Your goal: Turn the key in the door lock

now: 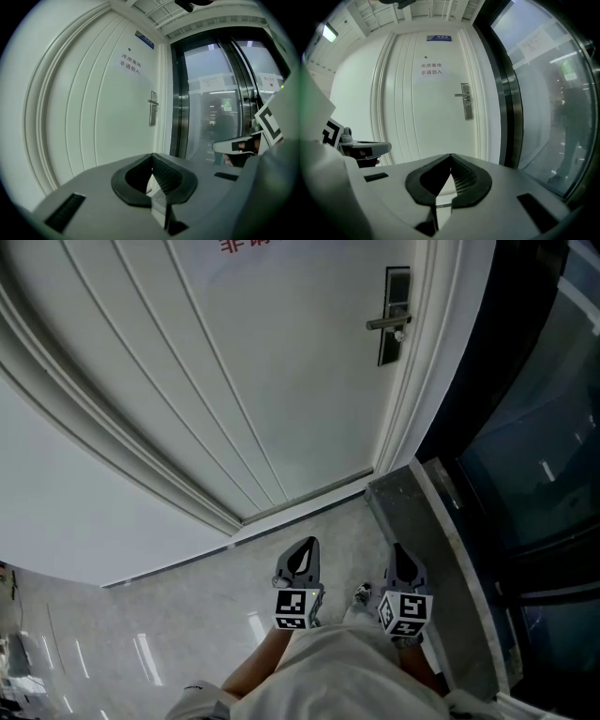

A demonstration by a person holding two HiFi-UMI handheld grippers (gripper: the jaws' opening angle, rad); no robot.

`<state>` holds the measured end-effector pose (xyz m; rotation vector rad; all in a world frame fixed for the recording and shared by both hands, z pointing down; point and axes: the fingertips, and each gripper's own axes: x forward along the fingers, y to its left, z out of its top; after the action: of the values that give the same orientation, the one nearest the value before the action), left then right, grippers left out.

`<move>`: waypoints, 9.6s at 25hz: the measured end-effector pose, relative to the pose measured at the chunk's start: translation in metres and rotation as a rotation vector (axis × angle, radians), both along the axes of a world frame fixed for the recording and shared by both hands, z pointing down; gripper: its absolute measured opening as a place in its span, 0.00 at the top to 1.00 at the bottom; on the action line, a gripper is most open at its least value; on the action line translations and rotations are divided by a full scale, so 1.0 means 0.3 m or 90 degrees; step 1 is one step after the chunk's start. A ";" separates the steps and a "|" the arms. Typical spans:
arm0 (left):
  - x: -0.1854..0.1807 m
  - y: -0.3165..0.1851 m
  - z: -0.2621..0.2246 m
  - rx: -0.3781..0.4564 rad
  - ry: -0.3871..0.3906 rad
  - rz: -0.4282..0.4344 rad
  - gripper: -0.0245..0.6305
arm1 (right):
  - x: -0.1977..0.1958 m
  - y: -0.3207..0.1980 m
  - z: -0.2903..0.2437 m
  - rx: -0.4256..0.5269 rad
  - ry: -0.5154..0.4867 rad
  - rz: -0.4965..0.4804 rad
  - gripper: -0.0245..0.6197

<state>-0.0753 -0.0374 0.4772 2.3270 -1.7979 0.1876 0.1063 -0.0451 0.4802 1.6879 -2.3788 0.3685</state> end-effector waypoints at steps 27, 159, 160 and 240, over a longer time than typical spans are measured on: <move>0.245 -0.479 0.030 -0.013 -0.046 -0.076 0.95 | 0.297 -0.558 0.077 -0.024 -0.012 -0.082 0.96; 0.153 -1.210 -0.166 0.050 -0.047 -0.085 0.95 | -0.082 -1.667 -0.501 0.352 0.644 -0.258 0.74; 0.146 -1.209 -0.163 0.049 -0.047 -0.088 0.95 | -0.086 -1.669 -0.501 0.363 0.667 -0.256 0.74; 0.198 -1.264 -0.165 0.045 -0.053 -0.061 0.95 | -0.049 -1.747 -0.475 -0.211 -0.552 -0.145 0.94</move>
<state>-0.0159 -0.4167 0.4277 2.3050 -1.9817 0.2117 0.0915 -0.5691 0.3378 1.2156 -2.7668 1.6141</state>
